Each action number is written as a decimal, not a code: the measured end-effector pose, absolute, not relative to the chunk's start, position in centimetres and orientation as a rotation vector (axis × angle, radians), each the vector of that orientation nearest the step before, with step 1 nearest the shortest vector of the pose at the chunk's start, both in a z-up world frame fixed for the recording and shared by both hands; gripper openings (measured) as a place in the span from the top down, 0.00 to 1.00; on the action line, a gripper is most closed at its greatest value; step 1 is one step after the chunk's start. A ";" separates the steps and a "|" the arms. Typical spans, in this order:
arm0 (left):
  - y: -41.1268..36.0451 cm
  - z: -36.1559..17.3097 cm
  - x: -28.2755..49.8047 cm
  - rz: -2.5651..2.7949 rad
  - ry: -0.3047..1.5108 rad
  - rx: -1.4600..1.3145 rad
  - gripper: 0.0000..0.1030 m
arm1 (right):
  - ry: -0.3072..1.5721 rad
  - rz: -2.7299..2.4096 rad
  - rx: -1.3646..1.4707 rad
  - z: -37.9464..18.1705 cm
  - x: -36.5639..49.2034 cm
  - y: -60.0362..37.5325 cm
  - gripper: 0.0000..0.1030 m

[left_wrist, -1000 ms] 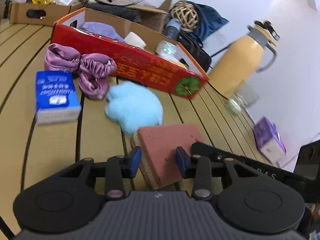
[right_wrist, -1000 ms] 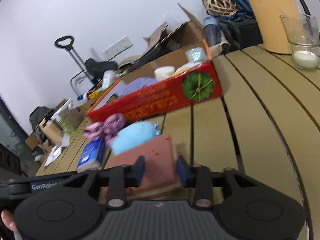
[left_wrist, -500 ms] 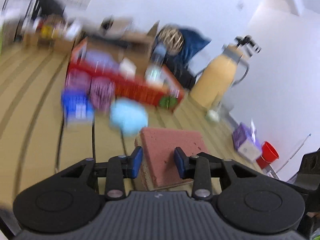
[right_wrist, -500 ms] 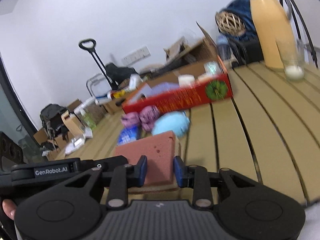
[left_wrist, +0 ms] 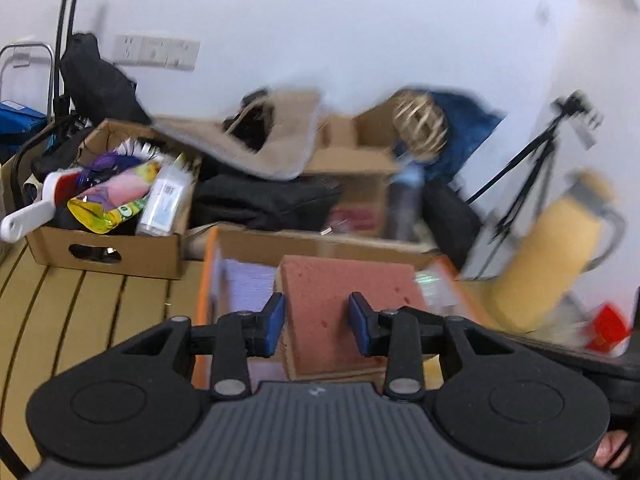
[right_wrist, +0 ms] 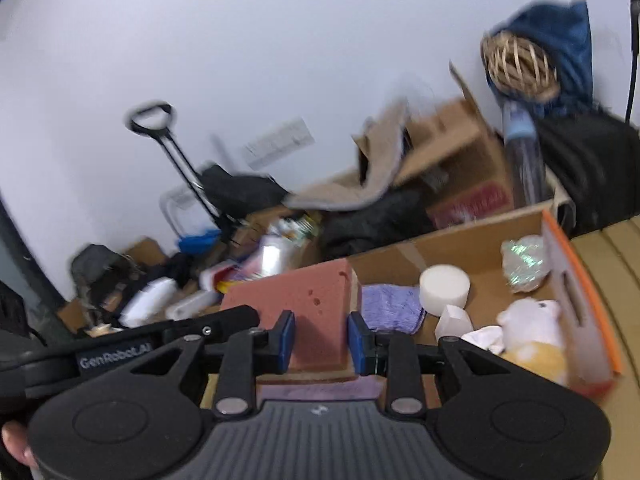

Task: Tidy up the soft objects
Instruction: 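Lower the sponge block into the box and open both grippers, then withdraw both grippers from the box back over the table, then move both grippers toward the pink satin scrunchie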

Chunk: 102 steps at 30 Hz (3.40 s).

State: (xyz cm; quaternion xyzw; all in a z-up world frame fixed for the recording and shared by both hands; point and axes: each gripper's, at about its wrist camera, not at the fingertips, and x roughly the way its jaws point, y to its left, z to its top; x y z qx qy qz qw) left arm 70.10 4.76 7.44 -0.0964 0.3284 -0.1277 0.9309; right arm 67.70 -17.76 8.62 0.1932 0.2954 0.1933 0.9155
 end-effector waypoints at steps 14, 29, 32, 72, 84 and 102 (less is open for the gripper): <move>3.2 -0.7 75.6 -0.161 0.809 0.040 0.74 | 0.972 0.367 0.484 -1.3 78.0 -15.2 0.72; 3.3 10.5 67.4 -0.148 0.691 0.041 0.55 | 0.838 0.328 0.343 7.8 72.3 -18.6 0.64; 3.7 14.0 63.7 -0.147 0.630 0.062 0.46 | 0.777 0.295 0.289 11.4 68.6 -21.0 0.59; 4.1 4.8 20.9 -0.084 0.250 0.051 0.00 | 0.330 0.299 0.122 5.5 21.7 -25.8 0.10; 4.4 1.6 37.7 -0.121 0.380 -0.022 0.07 | 0.454 0.305 0.200 3.1 35.2 -22.8 0.28; 8.5 -4.7 59.4 -0.210 0.660 -0.273 0.67 | 0.697 0.414 0.231 -2.6 61.8 -14.5 0.66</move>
